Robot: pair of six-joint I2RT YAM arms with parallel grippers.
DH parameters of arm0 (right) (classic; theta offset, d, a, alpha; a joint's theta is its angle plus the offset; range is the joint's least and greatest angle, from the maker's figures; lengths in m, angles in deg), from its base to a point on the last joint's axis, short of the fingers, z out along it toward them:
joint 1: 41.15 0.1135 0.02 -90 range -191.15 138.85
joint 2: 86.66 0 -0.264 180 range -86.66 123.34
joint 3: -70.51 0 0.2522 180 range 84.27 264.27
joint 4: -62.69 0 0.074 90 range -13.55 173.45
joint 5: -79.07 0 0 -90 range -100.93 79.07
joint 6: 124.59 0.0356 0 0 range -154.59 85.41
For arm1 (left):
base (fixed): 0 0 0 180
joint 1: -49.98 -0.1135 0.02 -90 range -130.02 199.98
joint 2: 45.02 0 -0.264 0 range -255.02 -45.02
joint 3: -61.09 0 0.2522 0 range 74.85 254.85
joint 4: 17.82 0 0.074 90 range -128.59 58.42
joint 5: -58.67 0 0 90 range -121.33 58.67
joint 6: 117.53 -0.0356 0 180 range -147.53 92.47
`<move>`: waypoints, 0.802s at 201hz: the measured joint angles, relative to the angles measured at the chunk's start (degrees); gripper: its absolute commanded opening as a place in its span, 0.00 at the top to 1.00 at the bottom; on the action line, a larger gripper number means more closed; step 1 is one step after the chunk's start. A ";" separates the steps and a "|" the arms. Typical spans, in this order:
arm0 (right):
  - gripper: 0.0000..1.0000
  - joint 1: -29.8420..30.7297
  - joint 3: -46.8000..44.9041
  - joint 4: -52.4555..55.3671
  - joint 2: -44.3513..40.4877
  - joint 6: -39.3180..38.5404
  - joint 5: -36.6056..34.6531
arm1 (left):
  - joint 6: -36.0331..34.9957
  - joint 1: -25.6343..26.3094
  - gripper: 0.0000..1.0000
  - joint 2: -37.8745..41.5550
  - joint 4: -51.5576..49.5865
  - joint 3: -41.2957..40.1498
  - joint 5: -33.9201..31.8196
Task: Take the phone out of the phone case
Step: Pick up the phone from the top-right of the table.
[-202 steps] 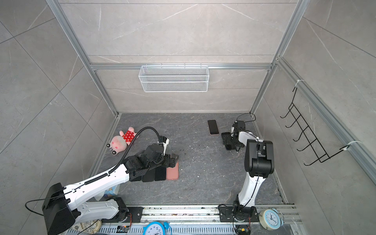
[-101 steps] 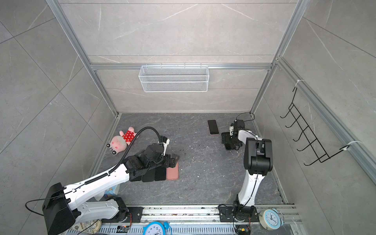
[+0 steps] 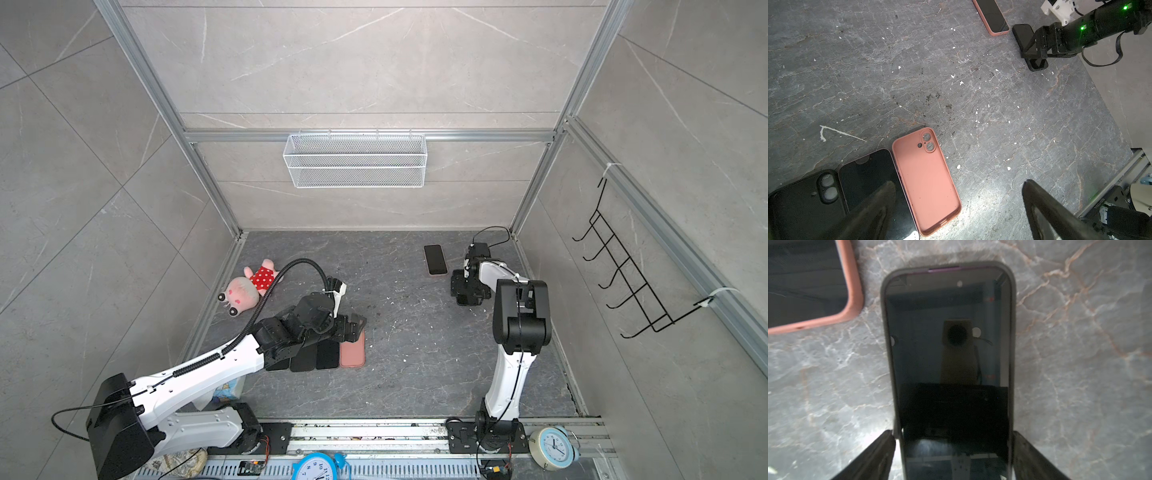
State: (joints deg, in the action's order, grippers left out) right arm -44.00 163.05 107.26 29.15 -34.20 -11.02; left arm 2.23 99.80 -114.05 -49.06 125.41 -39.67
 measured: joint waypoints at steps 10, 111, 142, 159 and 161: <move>0.17 0.31 0.63 0.52 0.37 0.00 -0.83 | 0.00 0.00 0.03 0.00 0.02 0.00 0.02; 0.49 1.51 1.99 2.12 0.90 0.02 -3.76 | 0.02 -0.07 0.03 0.00 0.15 0.00 1.09; 0.63 1.51 -0.52 -0.24 -0.55 0.76 -3.56 | 0.24 -0.09 0.04 0.22 0.87 0.00 1.44; 0.67 1.57 -3.23 -1.11 -2.45 1.77 -3.34 | 0.50 -0.11 0.04 0.42 1.40 -0.02 1.53; 0.67 1.60 -3.56 -1.11 -2.69 1.84 -3.30 | 0.52 -0.11 0.04 0.44 1.42 -0.02 1.55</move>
State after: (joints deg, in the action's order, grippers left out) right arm -42.40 159.49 106.14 26.46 -32.37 -14.32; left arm 2.75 99.69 -113.61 -47.64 125.39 -38.12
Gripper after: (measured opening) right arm 0.752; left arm 0.963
